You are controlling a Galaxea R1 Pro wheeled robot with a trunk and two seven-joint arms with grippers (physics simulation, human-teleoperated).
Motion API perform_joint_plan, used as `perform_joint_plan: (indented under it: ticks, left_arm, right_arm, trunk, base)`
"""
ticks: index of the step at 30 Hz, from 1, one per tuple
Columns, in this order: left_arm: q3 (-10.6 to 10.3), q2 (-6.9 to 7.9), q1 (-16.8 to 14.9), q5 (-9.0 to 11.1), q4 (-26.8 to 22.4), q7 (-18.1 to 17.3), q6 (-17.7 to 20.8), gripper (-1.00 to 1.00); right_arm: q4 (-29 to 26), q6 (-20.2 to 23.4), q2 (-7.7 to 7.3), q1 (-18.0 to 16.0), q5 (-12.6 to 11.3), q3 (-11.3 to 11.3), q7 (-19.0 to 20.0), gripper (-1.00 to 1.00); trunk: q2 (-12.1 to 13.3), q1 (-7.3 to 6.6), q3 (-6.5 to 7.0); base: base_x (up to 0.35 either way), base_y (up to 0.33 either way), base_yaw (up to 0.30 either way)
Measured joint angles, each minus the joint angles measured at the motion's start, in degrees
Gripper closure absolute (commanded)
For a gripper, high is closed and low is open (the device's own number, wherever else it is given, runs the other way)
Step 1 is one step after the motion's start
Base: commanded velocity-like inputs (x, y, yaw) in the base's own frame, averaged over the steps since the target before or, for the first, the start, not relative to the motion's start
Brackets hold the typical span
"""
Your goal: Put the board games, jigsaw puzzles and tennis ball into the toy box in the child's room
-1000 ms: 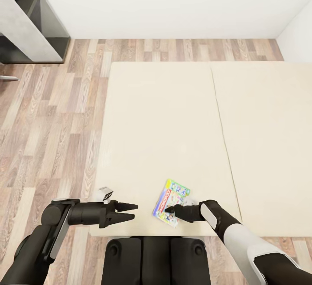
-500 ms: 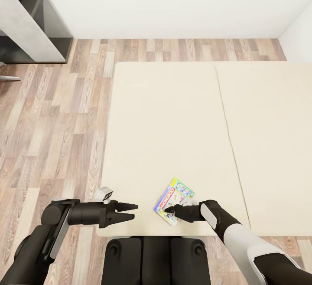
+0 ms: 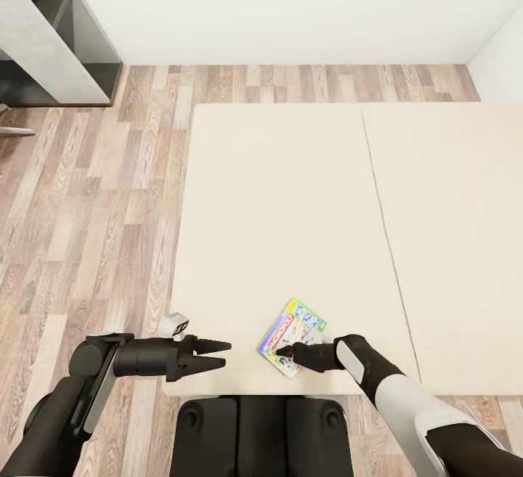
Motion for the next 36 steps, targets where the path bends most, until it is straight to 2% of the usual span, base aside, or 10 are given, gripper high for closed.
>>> perform_joint_plan:
  ticks: [14,18,20,36]
  left_arm:
    - [0.1,0.0,0.0,0.1,0.0,0.0,0.0,-1.0]
    - [2.5,-0.03,0.0,0.2,0.0,0.0,0.1,-1.0]
    - [3.0,-0.04,0.0,0.2,0.0,0.0,0.1,-1.0]
    - [3.4,-0.04,0.0,0.2,0.0,0.0,0.1,-1.0]
  right_arm:
    - [0.0,-1.9,-0.14,0.1,0.0,0.2,-0.5,-1.0]
    - [-0.1,-2.0,-0.19,0.0,0.0,0.2,-0.5,-1.0]
    - [-0.1,-2.0,-0.15,0.0,0.1,0.3,-0.6,-1.0]
    - [-0.2,-2.1,-0.38,0.0,-0.3,0.2,-0.5,-1.0]
  trunk:
    - [0.0,-0.01,0.0]
    - [0.0,-0.01,0.0]
    - [0.0,-0.01,0.0]
    - [0.0,-0.01,0.0]
  base:
    - [0.0,0.0,0.0]
    - [0.0,0.0,0.0]
    - [0.0,0.0,0.0]
    - [0.0,0.0,0.0]
